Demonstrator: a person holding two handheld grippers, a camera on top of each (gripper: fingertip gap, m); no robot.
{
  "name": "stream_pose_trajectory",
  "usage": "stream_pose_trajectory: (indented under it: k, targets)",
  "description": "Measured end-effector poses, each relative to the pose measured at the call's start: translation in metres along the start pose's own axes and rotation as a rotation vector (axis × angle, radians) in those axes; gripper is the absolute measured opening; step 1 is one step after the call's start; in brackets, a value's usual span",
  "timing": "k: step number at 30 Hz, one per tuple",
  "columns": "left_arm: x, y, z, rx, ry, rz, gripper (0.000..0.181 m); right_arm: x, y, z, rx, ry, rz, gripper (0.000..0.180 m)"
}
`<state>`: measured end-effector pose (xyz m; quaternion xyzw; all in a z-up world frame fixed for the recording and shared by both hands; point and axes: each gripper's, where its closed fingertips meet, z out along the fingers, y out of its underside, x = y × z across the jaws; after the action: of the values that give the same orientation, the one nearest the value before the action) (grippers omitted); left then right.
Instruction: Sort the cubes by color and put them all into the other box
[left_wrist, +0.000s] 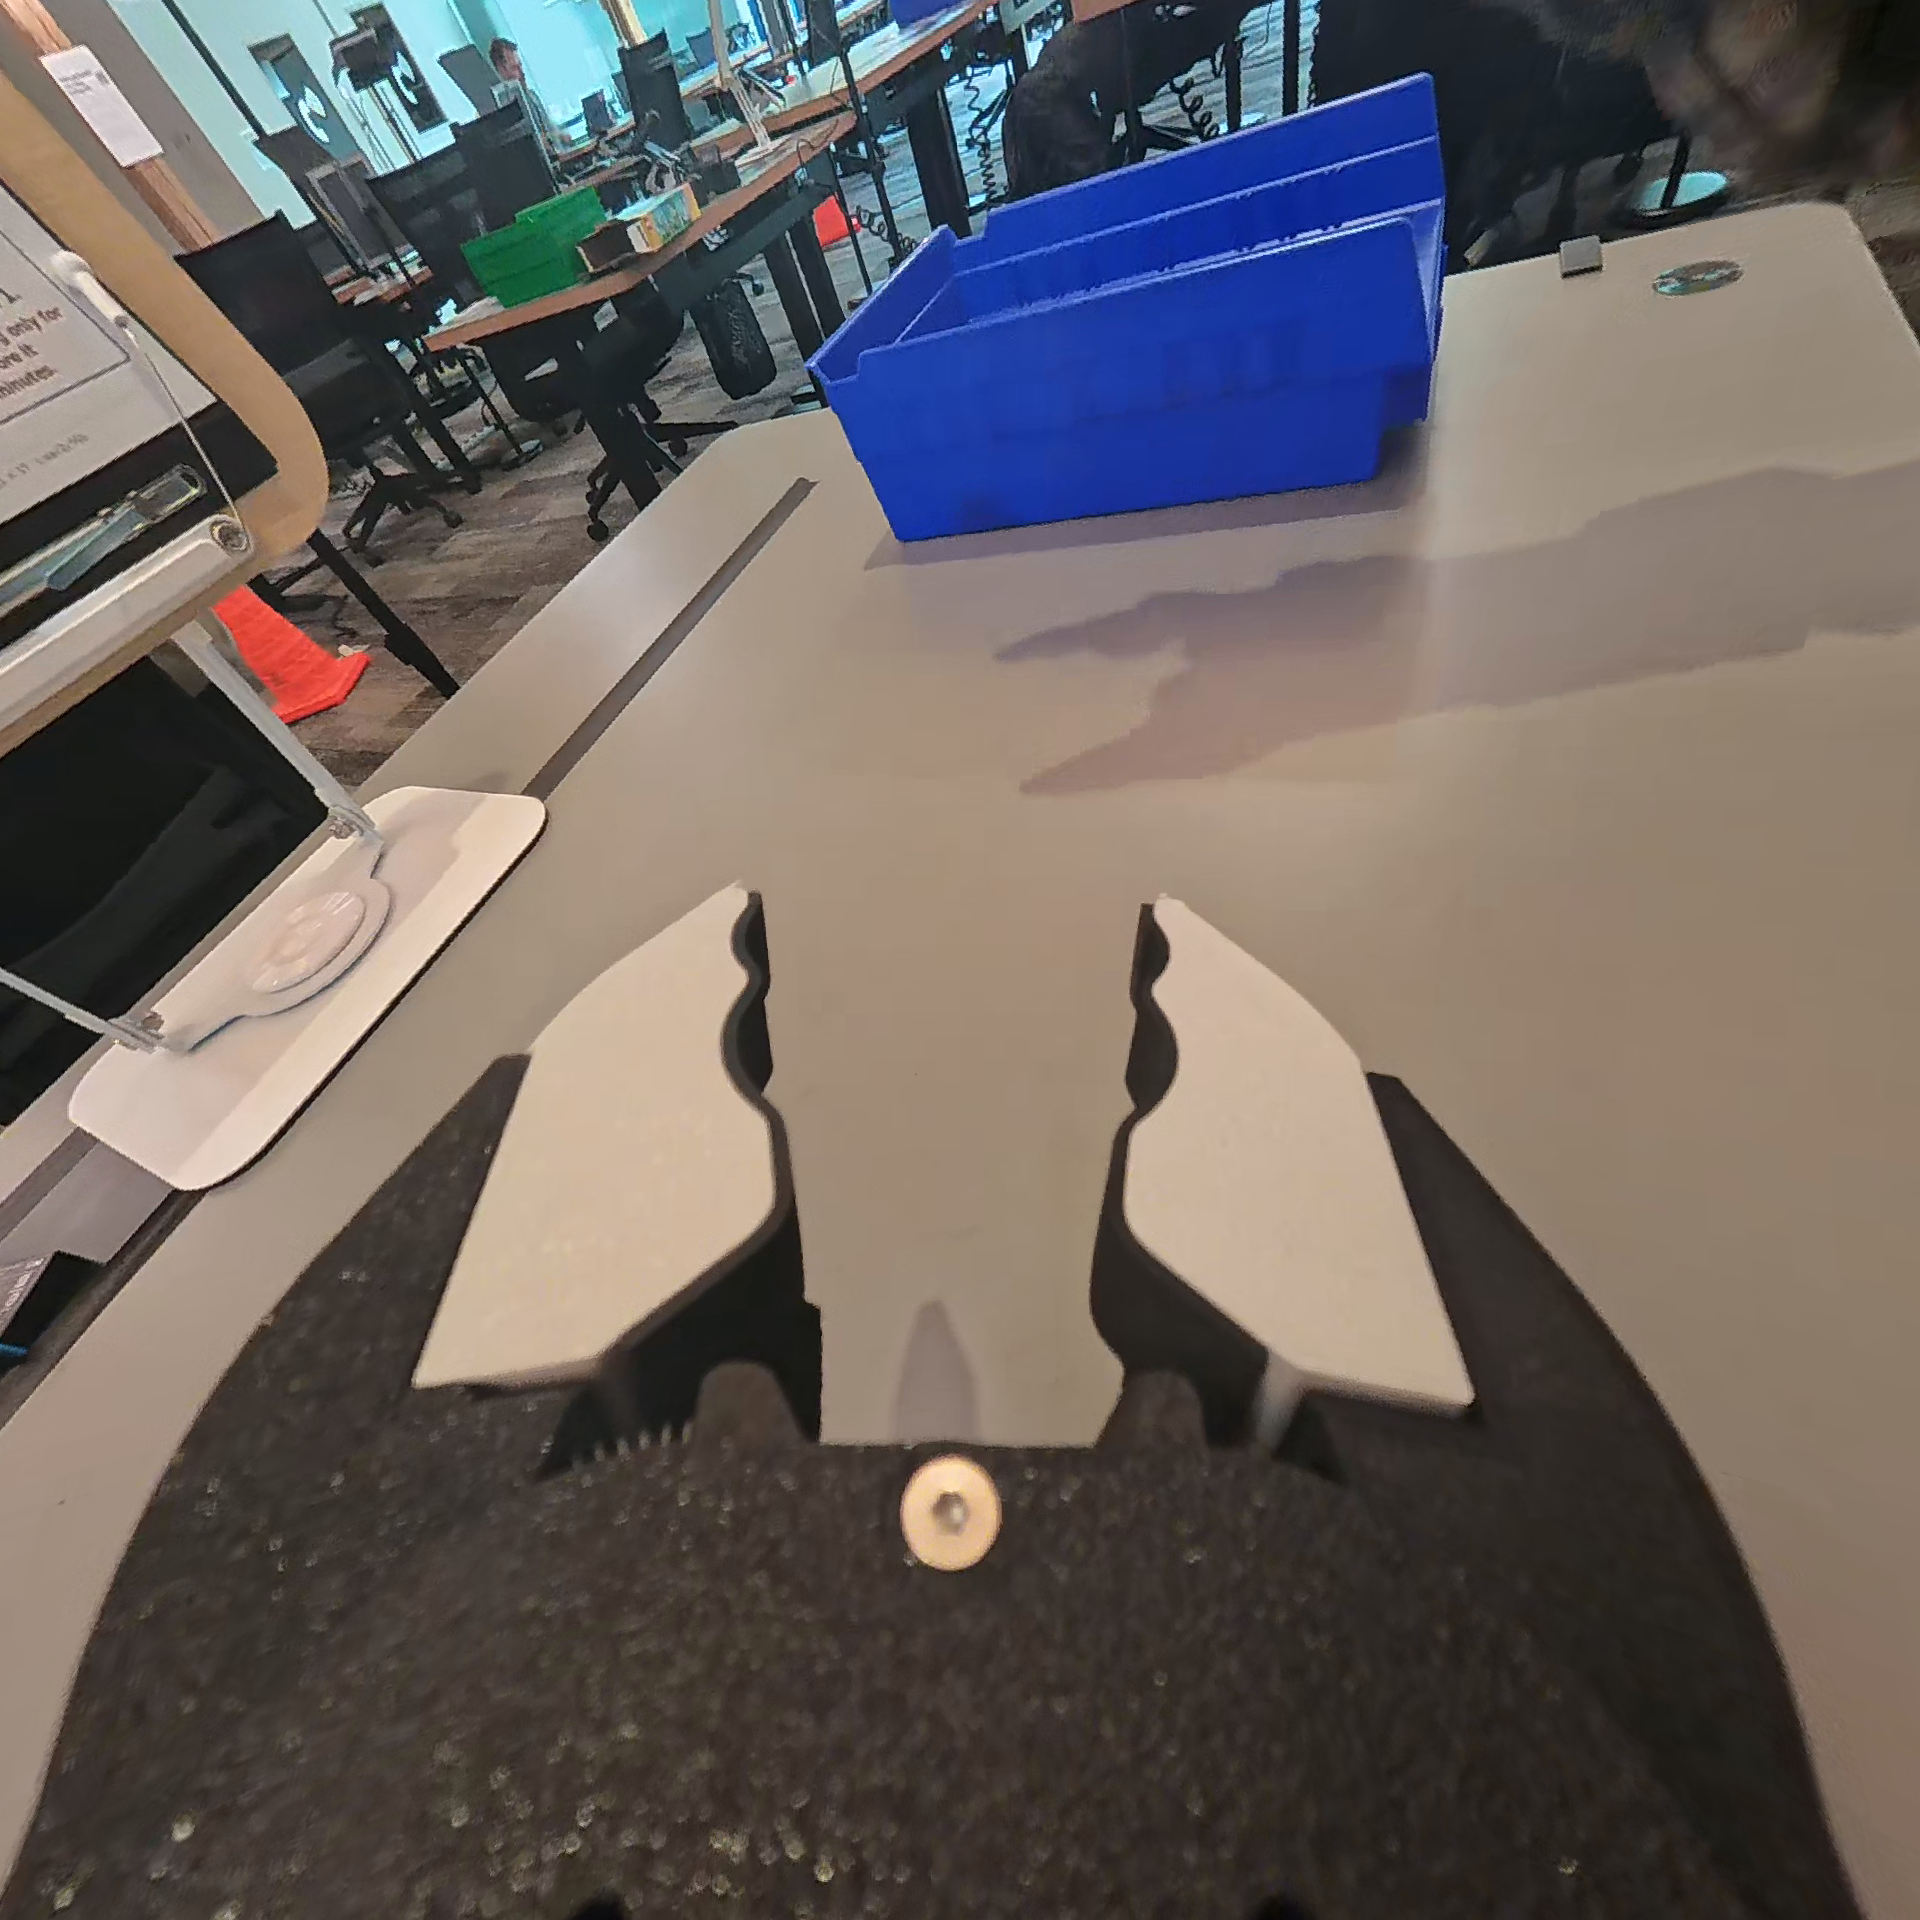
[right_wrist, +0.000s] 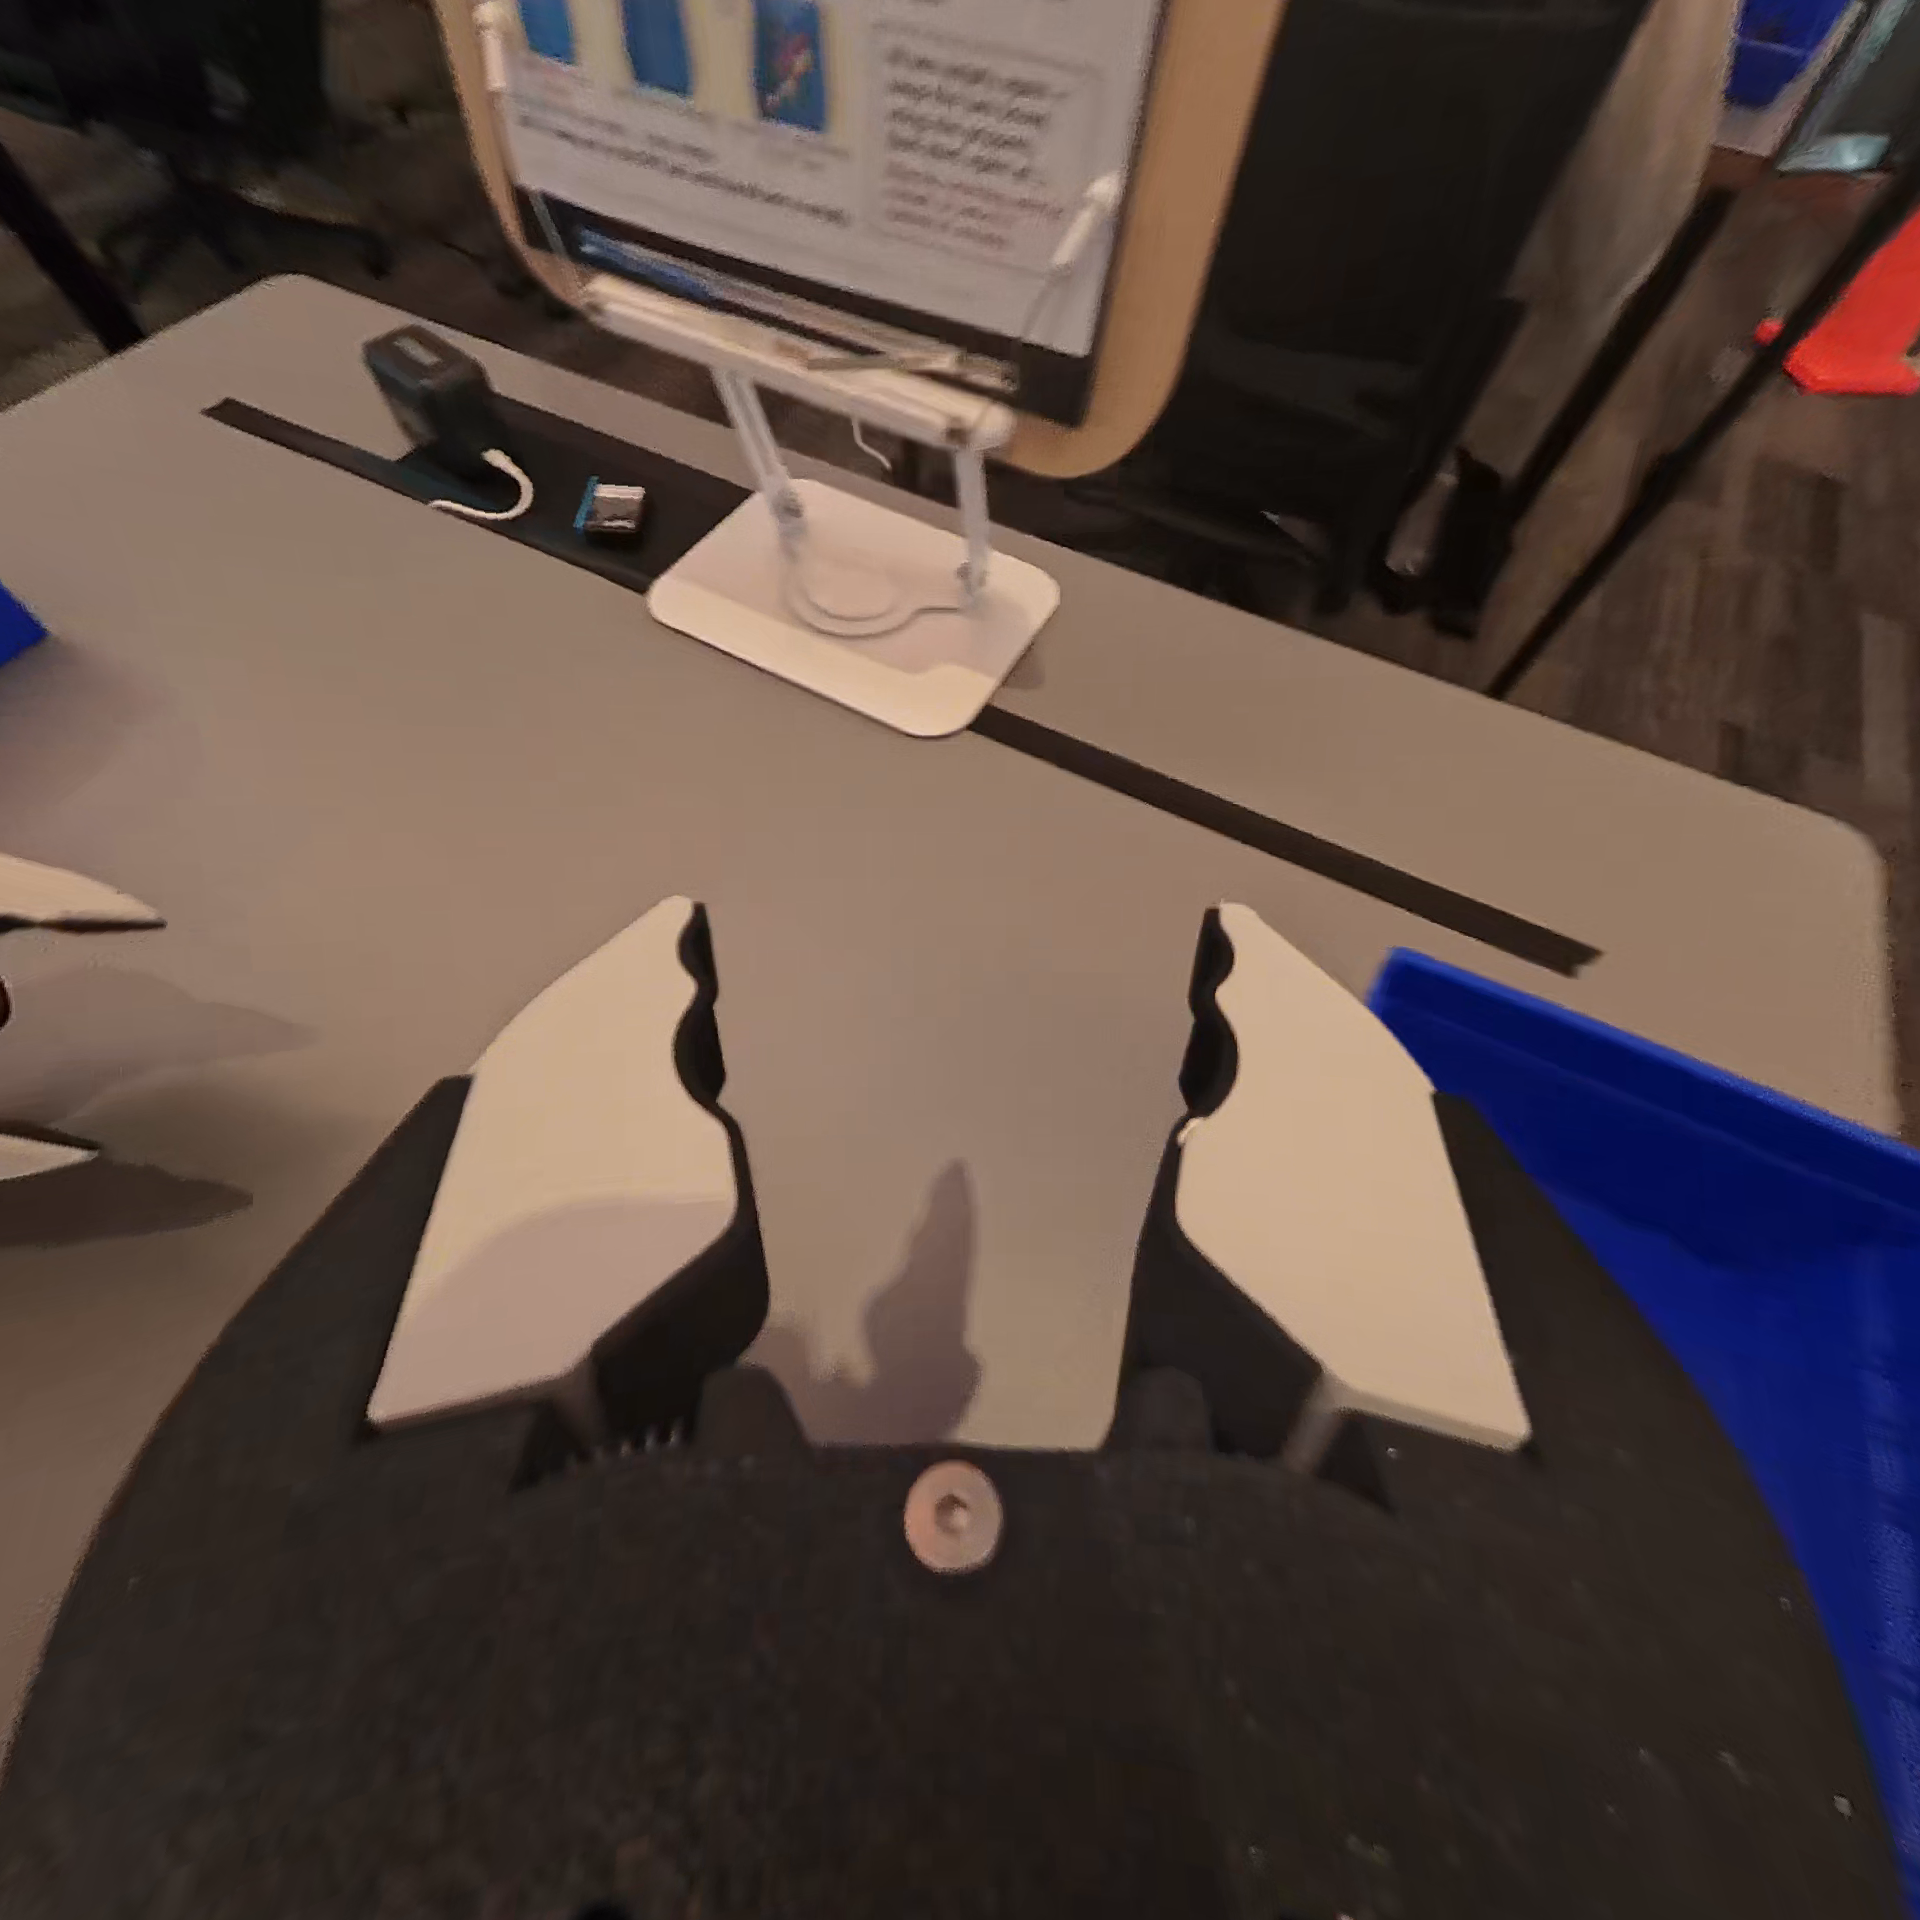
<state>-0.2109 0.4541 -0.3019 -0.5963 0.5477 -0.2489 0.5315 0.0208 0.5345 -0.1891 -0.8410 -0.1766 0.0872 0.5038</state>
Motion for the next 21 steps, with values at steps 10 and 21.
stream_pose_trajectory:
  k: [10,21]
  targets:
    - [-0.007,0.007,0.001,-0.011,-0.013,-0.021,0.066,-0.067,0.089,0.088,0.133,-0.069,-0.032,0.084]
    - [-0.05,-0.012,-0.052,0.025,-0.164,-0.183,0.066,-0.089,0.098,0.093,0.145,-0.152,-0.052,0.076]
